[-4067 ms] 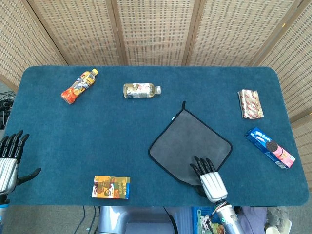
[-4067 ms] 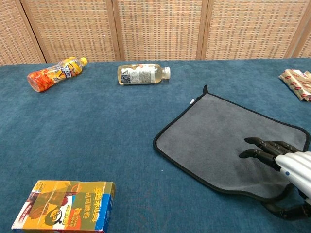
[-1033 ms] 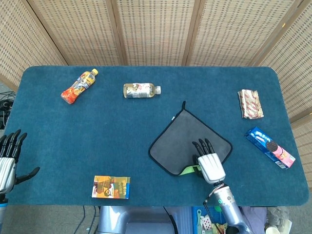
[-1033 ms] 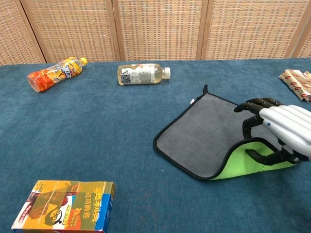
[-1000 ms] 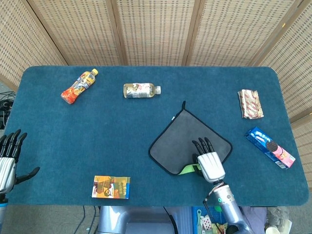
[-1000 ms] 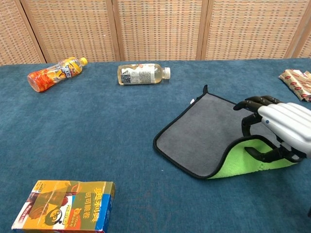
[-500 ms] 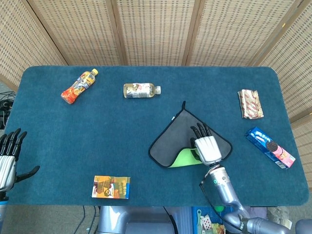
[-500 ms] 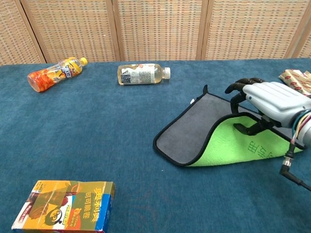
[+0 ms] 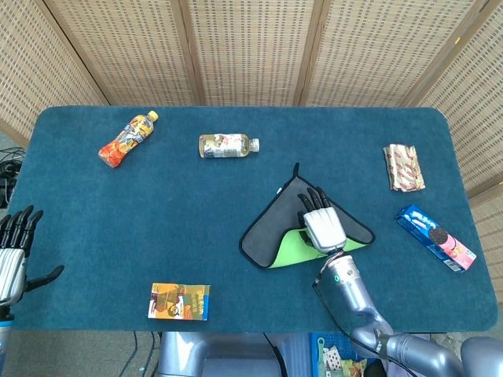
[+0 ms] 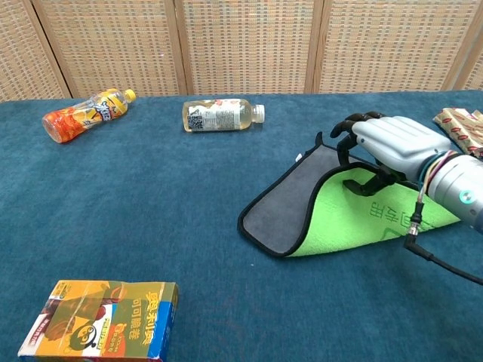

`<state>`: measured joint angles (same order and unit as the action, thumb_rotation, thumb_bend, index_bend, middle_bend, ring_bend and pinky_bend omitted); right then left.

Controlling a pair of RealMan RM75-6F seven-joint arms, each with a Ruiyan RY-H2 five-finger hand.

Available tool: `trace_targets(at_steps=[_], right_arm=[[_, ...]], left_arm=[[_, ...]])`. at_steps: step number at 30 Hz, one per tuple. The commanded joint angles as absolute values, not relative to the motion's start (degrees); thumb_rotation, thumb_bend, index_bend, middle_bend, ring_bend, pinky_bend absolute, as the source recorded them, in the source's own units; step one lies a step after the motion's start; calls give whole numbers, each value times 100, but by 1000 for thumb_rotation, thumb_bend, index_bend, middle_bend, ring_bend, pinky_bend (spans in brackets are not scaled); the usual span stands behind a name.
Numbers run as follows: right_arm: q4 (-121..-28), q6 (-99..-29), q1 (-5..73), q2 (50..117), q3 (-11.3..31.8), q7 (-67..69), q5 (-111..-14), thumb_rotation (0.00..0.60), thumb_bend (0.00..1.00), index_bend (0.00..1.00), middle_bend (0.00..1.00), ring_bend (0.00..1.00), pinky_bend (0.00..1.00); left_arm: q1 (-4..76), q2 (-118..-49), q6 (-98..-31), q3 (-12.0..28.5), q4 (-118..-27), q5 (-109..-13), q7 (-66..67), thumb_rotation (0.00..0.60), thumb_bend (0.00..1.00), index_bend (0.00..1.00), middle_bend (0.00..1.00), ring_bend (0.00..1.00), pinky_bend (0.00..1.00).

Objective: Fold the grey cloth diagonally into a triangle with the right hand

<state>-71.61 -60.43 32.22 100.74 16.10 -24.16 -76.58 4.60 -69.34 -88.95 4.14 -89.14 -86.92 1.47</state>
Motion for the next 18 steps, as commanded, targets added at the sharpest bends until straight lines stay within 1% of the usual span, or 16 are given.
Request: trace_targets(at_steps=[1,11,18], right_arm=[[-7043,-5944,3368,10130,1692,-2411,-7548,600,576,663,180,0,0],[-6453,-5609,3831,10307,1902,-2427,-7175,600,576,668,186,0,0],[-6026,-5440,4042,10439,1953,-2325,-6960,600,575,669,188,0,0]], left_arm=[[467,-6939,-8876,419,-8902,-8672,144,600,152,0,0,0,0],[502,-6952,-8783,441,-8853,-8578,126,600,151,0,0,0,0],[521,-6959,-8733,459,-8823,-8511,114,600,152,0,0,0,0]])
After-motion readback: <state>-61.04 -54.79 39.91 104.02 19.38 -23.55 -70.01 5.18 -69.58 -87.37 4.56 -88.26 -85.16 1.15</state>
